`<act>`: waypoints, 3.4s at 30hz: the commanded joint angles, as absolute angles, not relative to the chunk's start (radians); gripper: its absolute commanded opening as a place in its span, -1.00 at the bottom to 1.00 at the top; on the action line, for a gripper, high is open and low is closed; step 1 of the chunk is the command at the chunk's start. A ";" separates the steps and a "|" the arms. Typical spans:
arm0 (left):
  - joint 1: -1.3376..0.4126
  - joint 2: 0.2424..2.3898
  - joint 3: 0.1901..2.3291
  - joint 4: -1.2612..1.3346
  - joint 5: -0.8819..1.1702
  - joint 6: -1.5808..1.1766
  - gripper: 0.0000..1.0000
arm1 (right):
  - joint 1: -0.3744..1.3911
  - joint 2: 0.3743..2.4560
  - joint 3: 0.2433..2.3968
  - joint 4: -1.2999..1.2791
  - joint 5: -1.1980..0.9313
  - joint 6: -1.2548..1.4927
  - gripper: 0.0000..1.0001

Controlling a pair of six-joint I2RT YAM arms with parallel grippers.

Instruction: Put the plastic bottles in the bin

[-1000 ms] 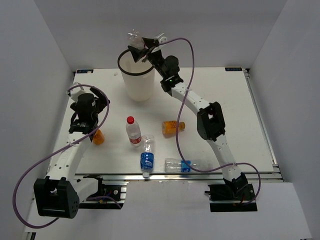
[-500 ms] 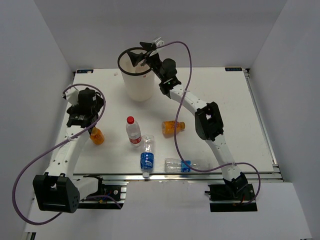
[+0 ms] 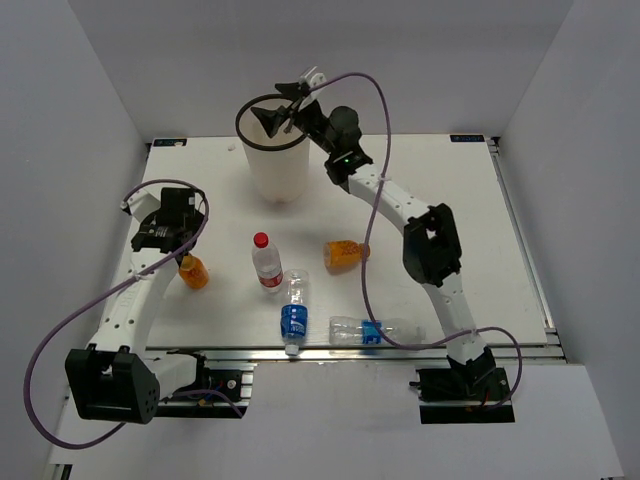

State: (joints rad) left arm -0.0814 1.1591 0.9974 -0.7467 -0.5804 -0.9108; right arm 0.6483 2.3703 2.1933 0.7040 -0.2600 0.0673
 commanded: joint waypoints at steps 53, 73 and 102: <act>-0.083 1.302 1.256 -0.217 -0.128 -0.632 -1.00 | 0.385 1.190 0.597 0.552 0.092 0.278 0.79; -0.247 1.876 1.906 -0.131 -0.069 -0.463 -0.26 | 0.377 1.108 0.561 0.436 0.213 0.242 0.79; -0.457 1.387 1.370 -0.408 -0.269 -0.385 0.97 | 0.373 1.088 0.571 0.373 0.232 0.229 0.79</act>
State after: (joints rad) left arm -0.4007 1.5181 1.4582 -0.3111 -0.1635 -0.4019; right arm 0.3790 1.0870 0.5587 0.3740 0.2146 0.2451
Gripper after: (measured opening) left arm 0.983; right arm 0.895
